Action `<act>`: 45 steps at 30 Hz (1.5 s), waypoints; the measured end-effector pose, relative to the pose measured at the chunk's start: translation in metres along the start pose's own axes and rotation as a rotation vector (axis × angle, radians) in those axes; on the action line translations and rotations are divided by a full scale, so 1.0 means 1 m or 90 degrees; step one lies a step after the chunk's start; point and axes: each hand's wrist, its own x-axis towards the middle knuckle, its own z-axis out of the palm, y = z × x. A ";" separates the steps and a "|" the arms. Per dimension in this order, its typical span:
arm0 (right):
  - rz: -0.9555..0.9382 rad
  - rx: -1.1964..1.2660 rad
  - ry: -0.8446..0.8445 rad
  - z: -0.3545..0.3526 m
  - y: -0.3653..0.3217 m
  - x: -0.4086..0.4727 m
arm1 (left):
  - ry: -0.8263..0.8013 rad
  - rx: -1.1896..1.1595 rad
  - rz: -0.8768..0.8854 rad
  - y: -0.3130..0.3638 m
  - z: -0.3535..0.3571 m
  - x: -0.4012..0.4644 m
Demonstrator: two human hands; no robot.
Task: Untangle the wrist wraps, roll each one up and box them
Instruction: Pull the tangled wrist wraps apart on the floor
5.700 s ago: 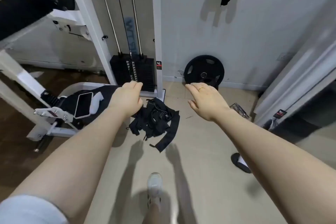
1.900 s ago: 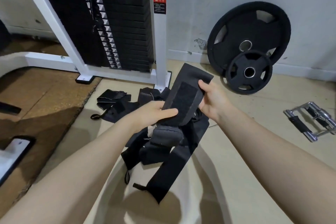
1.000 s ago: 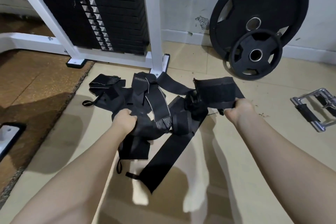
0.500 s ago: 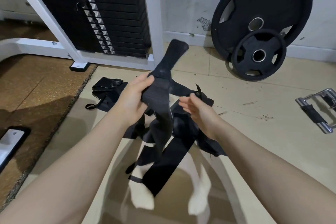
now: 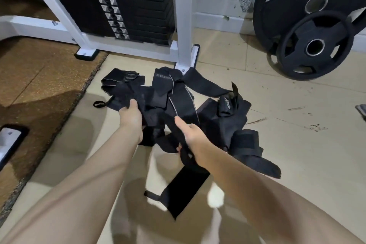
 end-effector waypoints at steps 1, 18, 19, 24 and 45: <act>-0.071 -0.065 0.081 0.008 0.007 0.009 | -0.059 -0.038 -0.073 -0.008 -0.002 0.006; -0.147 -0.520 0.155 -0.042 -0.011 0.166 | -0.154 -0.011 0.078 -0.038 -0.027 0.084; -0.136 -0.496 0.141 -0.042 -0.009 0.169 | -0.156 -0.019 0.077 -0.038 -0.026 0.084; -0.019 -0.532 0.128 -0.040 0.007 0.172 | -0.166 -0.034 0.060 -0.035 -0.023 0.073; -0.184 0.101 -0.220 -0.077 -0.083 -0.038 | -0.133 0.150 0.279 -0.007 -0.007 -0.032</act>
